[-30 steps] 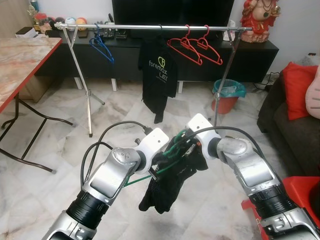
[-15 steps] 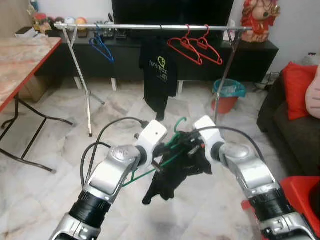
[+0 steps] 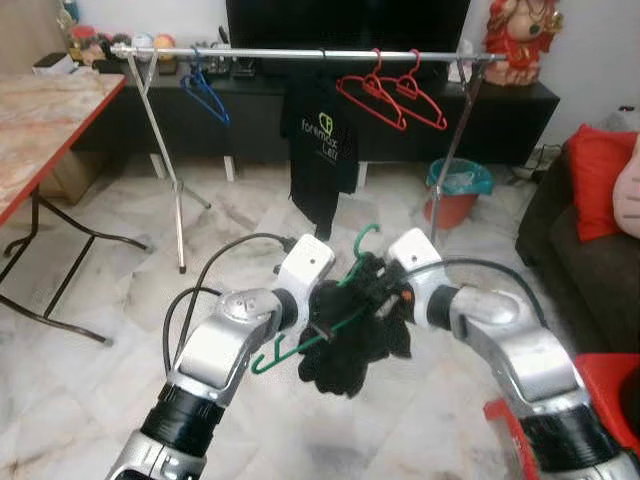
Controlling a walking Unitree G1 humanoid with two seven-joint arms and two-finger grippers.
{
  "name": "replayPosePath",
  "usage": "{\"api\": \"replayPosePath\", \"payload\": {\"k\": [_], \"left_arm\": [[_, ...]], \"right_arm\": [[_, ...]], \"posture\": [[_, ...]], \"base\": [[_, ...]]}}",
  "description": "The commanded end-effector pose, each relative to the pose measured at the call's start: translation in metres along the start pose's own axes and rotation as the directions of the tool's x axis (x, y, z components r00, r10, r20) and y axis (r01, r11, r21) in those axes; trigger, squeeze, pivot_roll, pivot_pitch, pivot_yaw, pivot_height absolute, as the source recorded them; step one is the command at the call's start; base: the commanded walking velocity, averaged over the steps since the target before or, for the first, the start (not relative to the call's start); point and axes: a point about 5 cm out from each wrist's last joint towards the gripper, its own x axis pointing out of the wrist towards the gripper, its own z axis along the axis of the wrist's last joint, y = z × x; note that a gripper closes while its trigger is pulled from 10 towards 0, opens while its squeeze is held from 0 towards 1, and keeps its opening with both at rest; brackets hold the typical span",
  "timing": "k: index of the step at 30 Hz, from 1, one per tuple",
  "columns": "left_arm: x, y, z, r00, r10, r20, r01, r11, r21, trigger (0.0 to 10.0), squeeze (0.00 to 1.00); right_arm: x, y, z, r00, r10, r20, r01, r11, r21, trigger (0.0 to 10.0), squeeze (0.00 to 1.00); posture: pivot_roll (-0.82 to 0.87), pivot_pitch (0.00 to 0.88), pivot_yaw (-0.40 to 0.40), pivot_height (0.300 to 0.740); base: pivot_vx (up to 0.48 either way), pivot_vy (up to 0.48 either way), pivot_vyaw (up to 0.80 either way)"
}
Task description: Hang hanger
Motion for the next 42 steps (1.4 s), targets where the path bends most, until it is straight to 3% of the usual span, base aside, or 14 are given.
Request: {"api": "replayPosePath", "payload": {"k": [1,5,6,12,13,14,23,27,30,35,41,42], "left_arm": [[0.002,-0.004,0.011,0.998,-0.018,0.056,0.017,1.000,0.023,0.0,0.00],[0.002,-0.003,0.021,0.989,-0.002,0.145,0.003,1.000,-0.004,0.0,0.00],[0.000,-0.003,0.027,0.983,-0.001,0.186,0.002,1.000,-0.008,10.0,0.00],[-0.001,-0.003,0.032,0.970,-0.009,0.245,0.012,1.000,-0.008,10.0,0.00],[-0.002,-0.003,0.033,0.968,-0.008,0.251,0.013,1.000,-0.016,10.0,0.00],[-0.002,-0.002,0.033,0.966,-0.002,0.259,0.007,1.000,-0.019,10.0,0.00],[-0.003,0.005,0.039,0.944,0.060,0.325,-0.045,0.998,-0.053,10.0,0.00],[-0.003,0.007,0.040,0.939,0.071,0.336,-0.054,0.997,-0.059,10.0,0.00],[-0.003,0.005,0.037,0.943,0.045,0.329,-0.031,0.998,-0.047,10.0,0.00],[-0.005,0.001,0.027,0.955,-0.020,0.296,0.023,1.000,-0.007,10.0,0.00],[-0.011,0.002,0.018,0.962,-0.082,0.259,0.077,0.997,0.029,10.0,0.00],[-0.014,0.002,0.012,0.966,-0.124,0.229,0.114,0.992,0.054,10.0,0.00]], "right_arm": [[0.003,0.019,0.011,0.991,0.125,0.054,-0.123,0.991,-0.045,10.0,0.00],[-0.002,0.016,0.006,0.994,0.104,0.037,-0.103,0.994,-0.035,10.0,0.00],[-0.004,0.012,0.000,0.997,0.078,0.020,-0.077,0.997,-0.027,10.0,0.00],[-0.007,-0.006,-0.022,0.999,-0.027,-0.026,0.029,0.997,0.073,10.0,0.00],[-0.008,-0.006,-0.023,0.999,-0.025,-0.029,0.027,0.997,0.078,10.0,0.14],[-0.009,-0.005,-0.025,0.999,-0.014,-0.029,0.016,0.996,0.089,10.0,1.00],[-0.012,-0.002,-0.039,0.998,-0.003,-0.065,0.009,0.995,0.096,10.0,1.00],[-0.017,0.000,-0.051,0.990,0.006,-0.141,0.003,0.998,0.057,10.0,1.00],[-0.022,-0.008,-0.059,0.980,-0.049,-0.192,0.054,0.998,0.021,10.0,1.00],[-0.033,-0.037,-0.061,0.943,-0.248,-0.224,0.243,0.969,-0.049,10.0,1.00],[-0.050,-0.054,-0.053,0.937,-0.311,-0.160,0.299,0.950,-0.094,10.0,1.00],[-0.057,-0.059,-0.049,0.943,-0.304,-0.137,0.287,0.949,-0.128,10.0,0.00]], "posture": [[0.01,0.000,-0.031,0.740],[0.00,0.000,-0.032,0.740],[0.00,0.000,-0.032,0.740],[0.01,0.000,-0.035,0.740],[0.01,0.000,-0.035,0.740],[0.01,0.000,-0.036,0.740],[0.01,0.000,-0.043,0.740],[0.01,0.000,-0.045,0.740],[0.00,0.000,-0.045,0.740],[0.00,0.000,-0.046,0.740],[-0.01,0.000,-0.044,0.740],[-0.01,0.000,-0.044,0.740]], "base": [[0.000,0.000,0.00],[0.000,0.000,0.00],[0.000,0.000,0.00],[0.000,0.000,0.00],[0.000,0.000,0.00],[0.000,0.000,0.00],[0.000,0.000,0.00],[0.000,0.000,0.00],[0.000,0.000,0.00],[0.000,0.000,0.00],[0.000,0.000,0.00],[0.000,0.000,0.00]]}}
